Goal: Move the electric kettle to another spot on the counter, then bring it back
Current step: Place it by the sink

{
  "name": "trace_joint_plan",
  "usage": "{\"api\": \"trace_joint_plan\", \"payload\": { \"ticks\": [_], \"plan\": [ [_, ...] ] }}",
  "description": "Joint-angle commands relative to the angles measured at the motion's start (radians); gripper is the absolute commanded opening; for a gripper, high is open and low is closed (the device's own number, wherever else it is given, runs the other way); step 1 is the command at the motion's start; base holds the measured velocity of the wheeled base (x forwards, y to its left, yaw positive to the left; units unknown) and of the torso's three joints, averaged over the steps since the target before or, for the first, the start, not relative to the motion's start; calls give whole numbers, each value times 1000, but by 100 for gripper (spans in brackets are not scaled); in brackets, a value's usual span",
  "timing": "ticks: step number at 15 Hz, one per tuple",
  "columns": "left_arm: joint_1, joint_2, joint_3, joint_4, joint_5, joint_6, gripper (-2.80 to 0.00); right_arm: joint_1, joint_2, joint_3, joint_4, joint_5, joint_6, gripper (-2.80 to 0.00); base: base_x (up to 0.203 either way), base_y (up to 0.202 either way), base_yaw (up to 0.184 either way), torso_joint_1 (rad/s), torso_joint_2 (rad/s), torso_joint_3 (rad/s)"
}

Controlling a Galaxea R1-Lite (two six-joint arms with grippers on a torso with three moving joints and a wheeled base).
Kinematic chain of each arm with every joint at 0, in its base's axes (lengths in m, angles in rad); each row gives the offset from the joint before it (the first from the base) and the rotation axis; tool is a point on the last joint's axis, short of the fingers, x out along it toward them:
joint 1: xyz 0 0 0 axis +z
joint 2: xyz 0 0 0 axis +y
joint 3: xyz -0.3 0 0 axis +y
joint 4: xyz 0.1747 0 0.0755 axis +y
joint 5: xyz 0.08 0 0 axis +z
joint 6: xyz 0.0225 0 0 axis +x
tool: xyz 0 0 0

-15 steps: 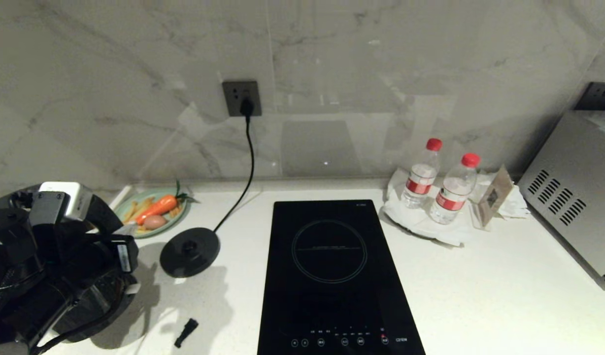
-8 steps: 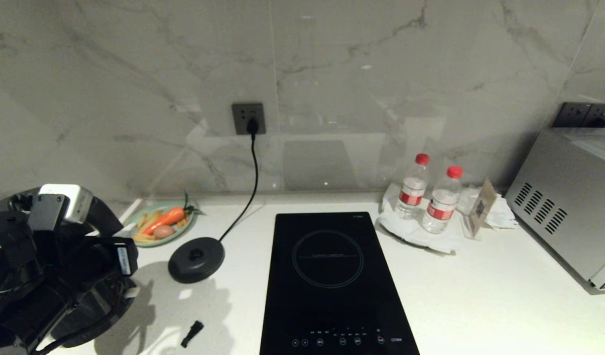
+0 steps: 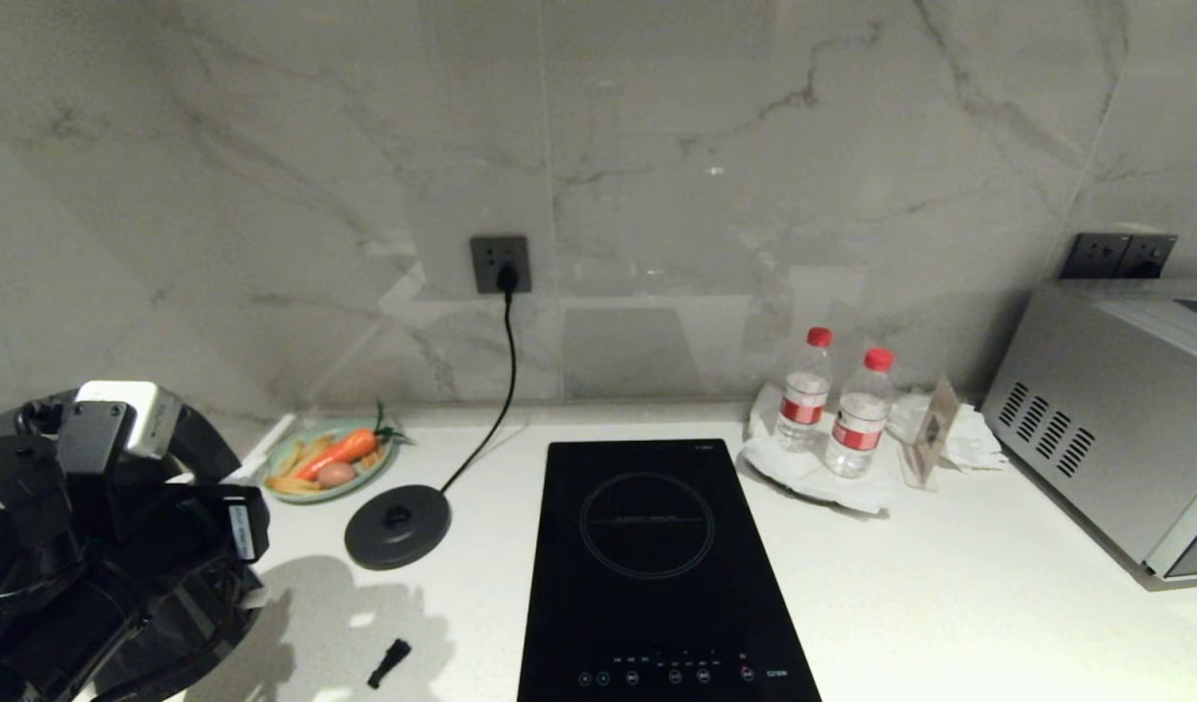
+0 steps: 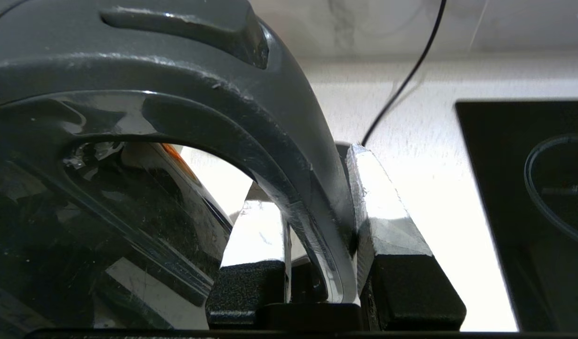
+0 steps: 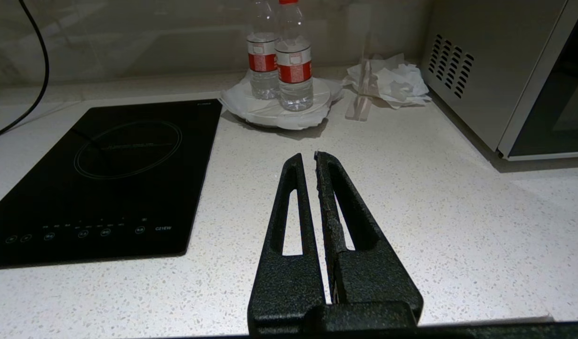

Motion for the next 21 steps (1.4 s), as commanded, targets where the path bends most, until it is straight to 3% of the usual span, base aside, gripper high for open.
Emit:
{"api": "trace_joint_plan", "payload": {
  "ticks": [1, 5, 10, 21],
  "plan": [
    [2, -16, 14, -7, 1, -2, -280, 0, 0, 0, 0, 0, 0, -280, 0, 0, 0, 0, 0, 0],
    [25, -54, 66, -8, 0, -3, -280, 0, 0, 0, 0, 0, 0, -280, 0, 0, 0, 0, 0, 0],
    [27, -124, 200, -7, -15, -70, -280, 0, 0, 0, 0, 0, 0, -280, 0, 0, 0, 0, 0, 0],
    [28, -177, 234, -6, -11, -125, -280, 0, 0, 3, 0, 5, -15, -280, 0, 0, 0, 0, 0, 0]
  ]
}}
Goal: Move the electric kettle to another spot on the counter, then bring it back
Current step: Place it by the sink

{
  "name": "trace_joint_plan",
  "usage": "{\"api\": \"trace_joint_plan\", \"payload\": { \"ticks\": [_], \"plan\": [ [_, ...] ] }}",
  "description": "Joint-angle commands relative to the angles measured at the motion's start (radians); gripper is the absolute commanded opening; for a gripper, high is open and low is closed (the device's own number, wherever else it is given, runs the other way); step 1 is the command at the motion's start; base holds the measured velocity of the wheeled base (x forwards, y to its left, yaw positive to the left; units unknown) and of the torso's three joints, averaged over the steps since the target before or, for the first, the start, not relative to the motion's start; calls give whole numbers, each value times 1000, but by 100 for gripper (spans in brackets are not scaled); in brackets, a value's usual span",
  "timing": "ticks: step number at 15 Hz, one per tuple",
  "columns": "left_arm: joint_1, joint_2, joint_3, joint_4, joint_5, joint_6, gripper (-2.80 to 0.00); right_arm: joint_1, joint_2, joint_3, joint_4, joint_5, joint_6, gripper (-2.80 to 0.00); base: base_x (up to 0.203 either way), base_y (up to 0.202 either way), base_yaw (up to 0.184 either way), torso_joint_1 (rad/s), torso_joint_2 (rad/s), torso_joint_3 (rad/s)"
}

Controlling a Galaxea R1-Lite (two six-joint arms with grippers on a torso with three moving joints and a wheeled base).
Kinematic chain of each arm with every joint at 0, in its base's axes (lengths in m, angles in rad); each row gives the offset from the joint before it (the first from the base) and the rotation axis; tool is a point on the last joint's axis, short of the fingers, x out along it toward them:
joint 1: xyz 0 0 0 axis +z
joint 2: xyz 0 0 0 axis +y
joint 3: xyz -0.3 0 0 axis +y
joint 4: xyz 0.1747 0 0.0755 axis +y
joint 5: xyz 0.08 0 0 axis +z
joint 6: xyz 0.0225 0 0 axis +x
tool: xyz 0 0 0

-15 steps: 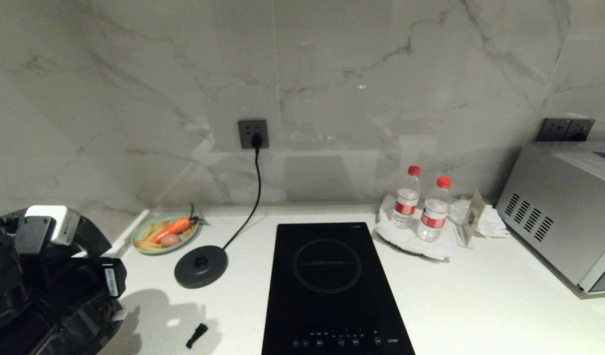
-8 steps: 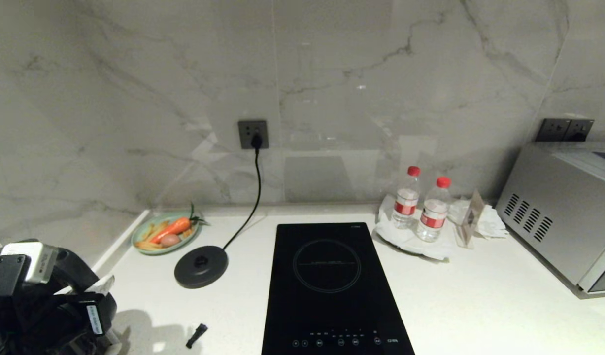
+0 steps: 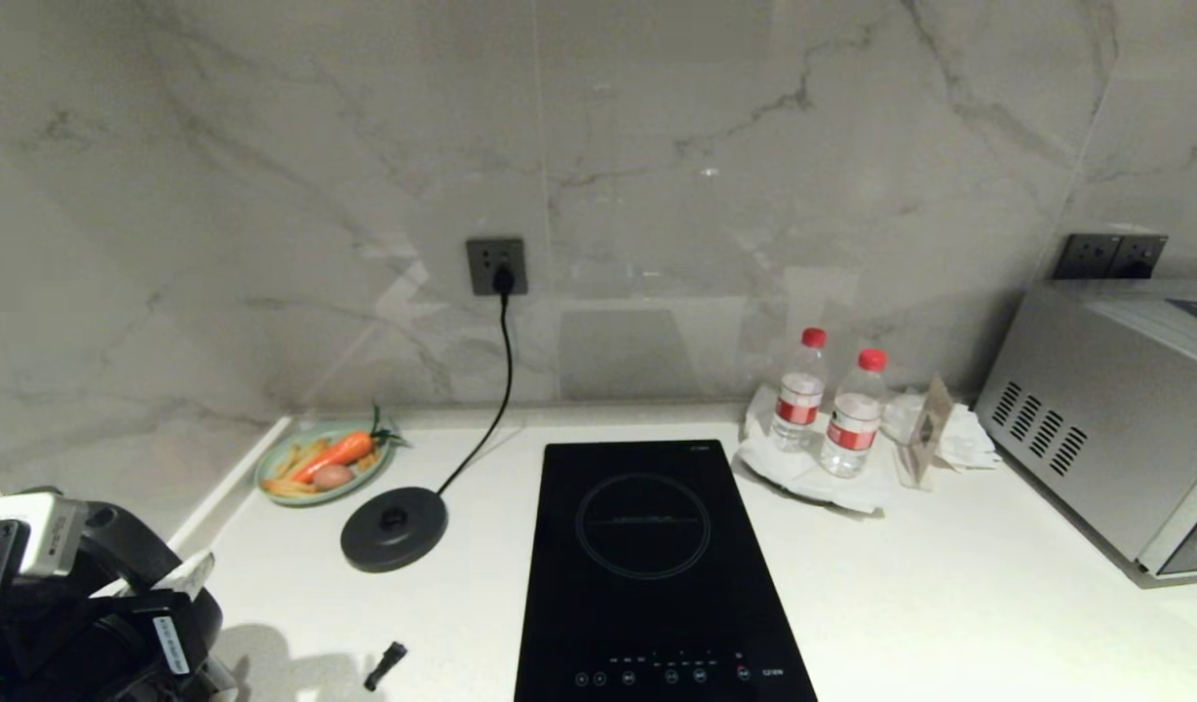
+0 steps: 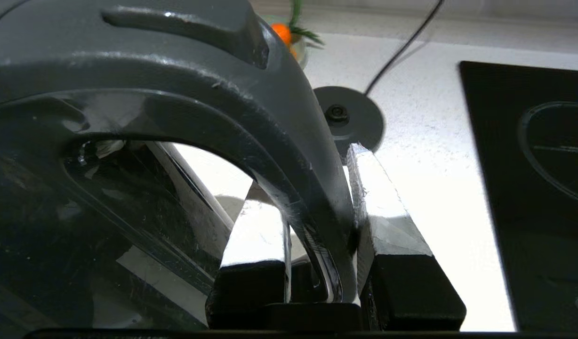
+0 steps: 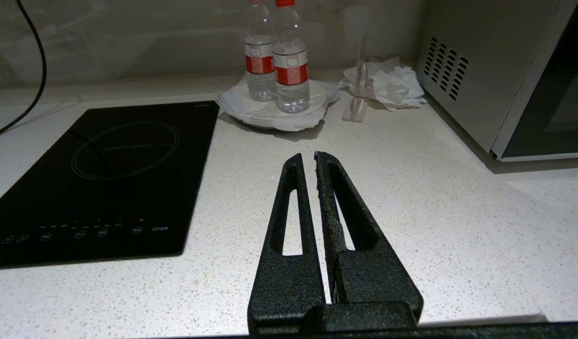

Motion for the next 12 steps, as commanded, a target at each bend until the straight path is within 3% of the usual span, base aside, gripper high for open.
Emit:
{"api": "trace_joint_plan", "payload": {
  "ticks": [1, 12],
  "plan": [
    [0, -4, -4, -6, 2, -1, -280, 0, 0, 2, 2, 2, -3, -280, 0, 0, 0, 0, 0, 0],
    [-3, -16, -10, -7, -1, 1, -280, 0, 0, 2, 2, 2, -1, -280, -1, -7, 154, 3, 1, 2]
  ]
}}
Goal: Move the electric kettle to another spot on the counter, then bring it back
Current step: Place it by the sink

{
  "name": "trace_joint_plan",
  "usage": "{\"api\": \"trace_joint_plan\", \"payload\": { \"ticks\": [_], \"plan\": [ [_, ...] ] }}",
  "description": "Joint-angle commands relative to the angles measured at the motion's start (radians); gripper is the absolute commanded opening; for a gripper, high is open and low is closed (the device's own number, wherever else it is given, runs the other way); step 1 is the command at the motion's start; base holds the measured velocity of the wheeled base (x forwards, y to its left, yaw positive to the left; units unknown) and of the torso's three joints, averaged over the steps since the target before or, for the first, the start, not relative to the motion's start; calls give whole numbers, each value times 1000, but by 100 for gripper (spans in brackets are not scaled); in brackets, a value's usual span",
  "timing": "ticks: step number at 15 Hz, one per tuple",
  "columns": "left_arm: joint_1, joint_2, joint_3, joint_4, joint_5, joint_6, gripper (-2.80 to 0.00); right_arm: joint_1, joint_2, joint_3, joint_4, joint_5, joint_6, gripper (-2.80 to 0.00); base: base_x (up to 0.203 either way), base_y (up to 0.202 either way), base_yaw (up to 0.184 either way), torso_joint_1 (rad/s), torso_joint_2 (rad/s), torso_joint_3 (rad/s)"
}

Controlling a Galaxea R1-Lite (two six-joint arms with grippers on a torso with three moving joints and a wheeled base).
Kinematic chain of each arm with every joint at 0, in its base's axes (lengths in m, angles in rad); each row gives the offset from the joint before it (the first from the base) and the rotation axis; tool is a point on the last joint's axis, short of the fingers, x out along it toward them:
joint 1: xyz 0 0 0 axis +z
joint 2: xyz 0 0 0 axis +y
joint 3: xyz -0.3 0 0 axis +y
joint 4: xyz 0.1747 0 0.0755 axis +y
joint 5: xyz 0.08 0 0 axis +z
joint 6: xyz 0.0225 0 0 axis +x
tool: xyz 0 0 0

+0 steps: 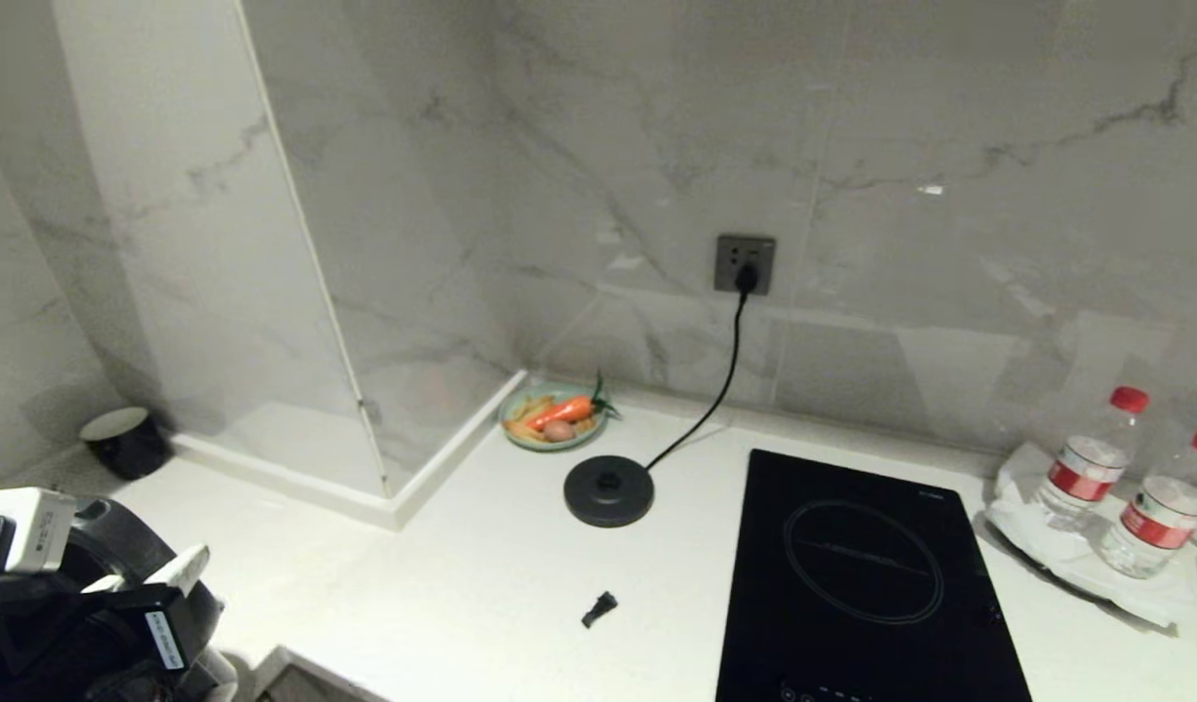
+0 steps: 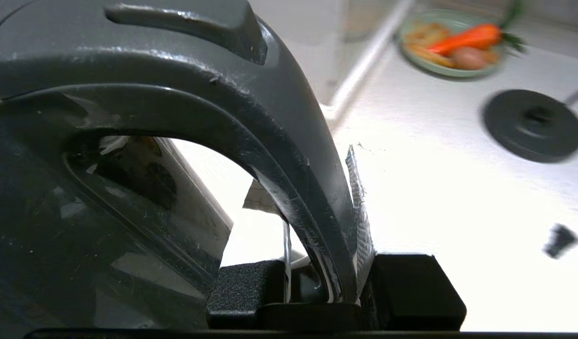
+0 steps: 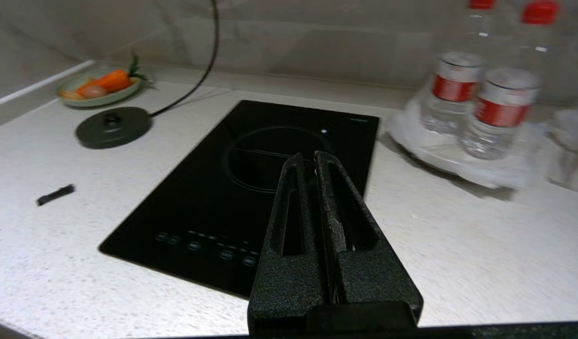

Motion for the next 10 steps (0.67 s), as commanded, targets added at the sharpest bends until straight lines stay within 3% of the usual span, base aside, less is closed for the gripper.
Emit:
{"api": "trace_joint_plan", "payload": {
  "ticks": [1, 10],
  "plan": [
    [-2, -2, -1, -6, -1, -1, -280, 0, 0, 0, -1, 0, 0, -280, 1, 0, 69, 2, 1, -1],
    [-5, -3, 5, -4, 1, -1, -280, 0, 0, 0, -1, 0, 0, -280, 0, 0, 0, 0, 0, 0]
  ]
}}
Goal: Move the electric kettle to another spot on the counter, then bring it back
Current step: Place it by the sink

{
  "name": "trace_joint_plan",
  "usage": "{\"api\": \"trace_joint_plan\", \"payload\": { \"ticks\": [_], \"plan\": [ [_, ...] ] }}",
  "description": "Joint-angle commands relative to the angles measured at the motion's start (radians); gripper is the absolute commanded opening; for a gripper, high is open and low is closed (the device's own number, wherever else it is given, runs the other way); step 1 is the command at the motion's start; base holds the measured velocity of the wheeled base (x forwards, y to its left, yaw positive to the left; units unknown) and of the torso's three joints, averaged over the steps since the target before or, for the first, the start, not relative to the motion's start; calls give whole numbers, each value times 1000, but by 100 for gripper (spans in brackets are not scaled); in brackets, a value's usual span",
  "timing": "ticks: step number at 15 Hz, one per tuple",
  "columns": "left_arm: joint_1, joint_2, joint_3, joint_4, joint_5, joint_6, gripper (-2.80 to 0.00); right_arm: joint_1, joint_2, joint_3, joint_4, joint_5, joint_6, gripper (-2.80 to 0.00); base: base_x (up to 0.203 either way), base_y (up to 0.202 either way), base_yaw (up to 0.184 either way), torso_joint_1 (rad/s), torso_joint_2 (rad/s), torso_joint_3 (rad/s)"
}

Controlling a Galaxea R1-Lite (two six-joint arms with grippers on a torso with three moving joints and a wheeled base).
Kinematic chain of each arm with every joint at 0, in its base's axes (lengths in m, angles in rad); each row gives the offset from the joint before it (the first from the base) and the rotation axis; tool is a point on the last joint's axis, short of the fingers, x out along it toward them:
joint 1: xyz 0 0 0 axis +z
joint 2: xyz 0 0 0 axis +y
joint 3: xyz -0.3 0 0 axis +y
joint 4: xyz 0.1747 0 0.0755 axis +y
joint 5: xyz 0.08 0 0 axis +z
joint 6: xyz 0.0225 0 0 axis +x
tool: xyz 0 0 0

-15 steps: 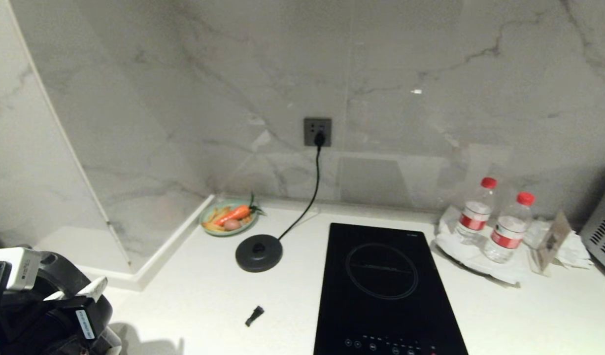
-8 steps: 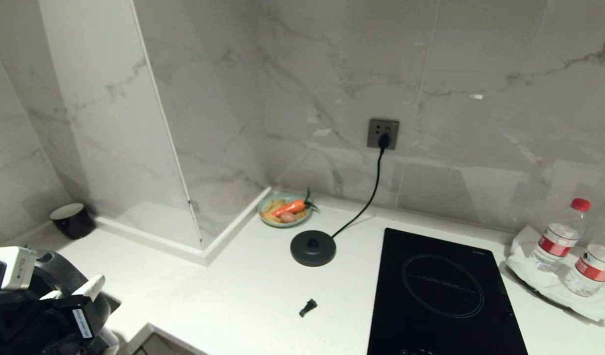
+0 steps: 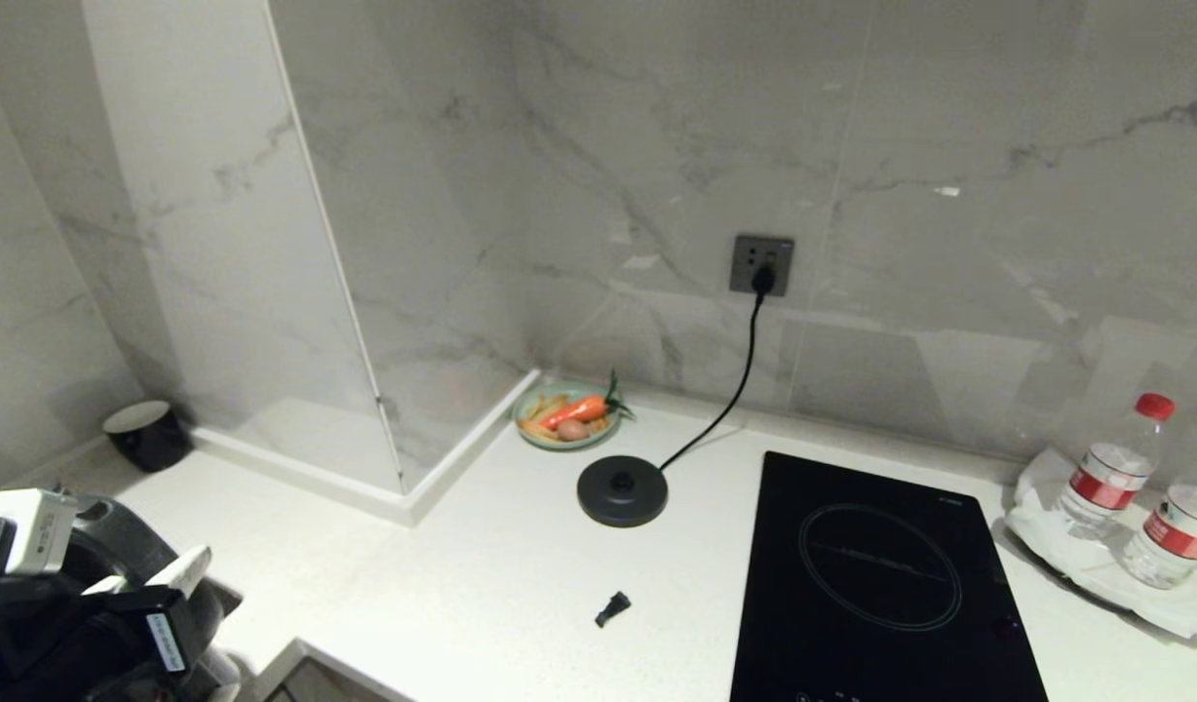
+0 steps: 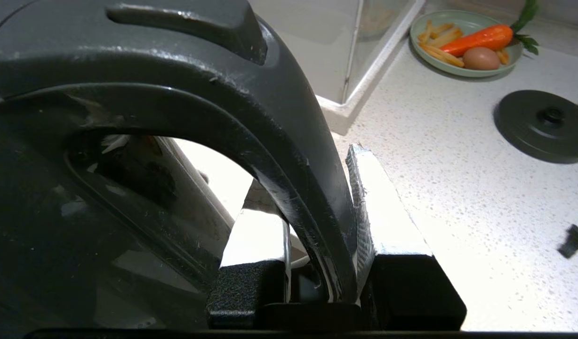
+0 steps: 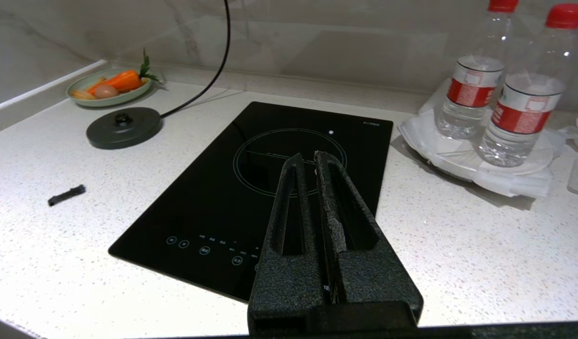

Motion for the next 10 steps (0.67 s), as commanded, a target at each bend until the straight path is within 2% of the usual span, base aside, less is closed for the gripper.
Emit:
{"api": "trace_joint_plan", "payload": {
  "ticks": [1, 6, 10],
  "plan": [
    [-1, 1, 2, -6, 1, -1, -280, 0, 0, 0, 0, 0, -1, -280, 0, 0, 0, 0, 0, 0],
    [7, 2, 0, -6, 5, -3, -280, 0, 0, 0, 0, 0, -1, -280, 0, 0, 0, 0, 0, 0],
    [52, 5, -1, -6, 3, 1, -280, 0, 0, 0, 0, 0, -1, -280, 0, 0, 0, 0, 0, 0]
  ]
}}
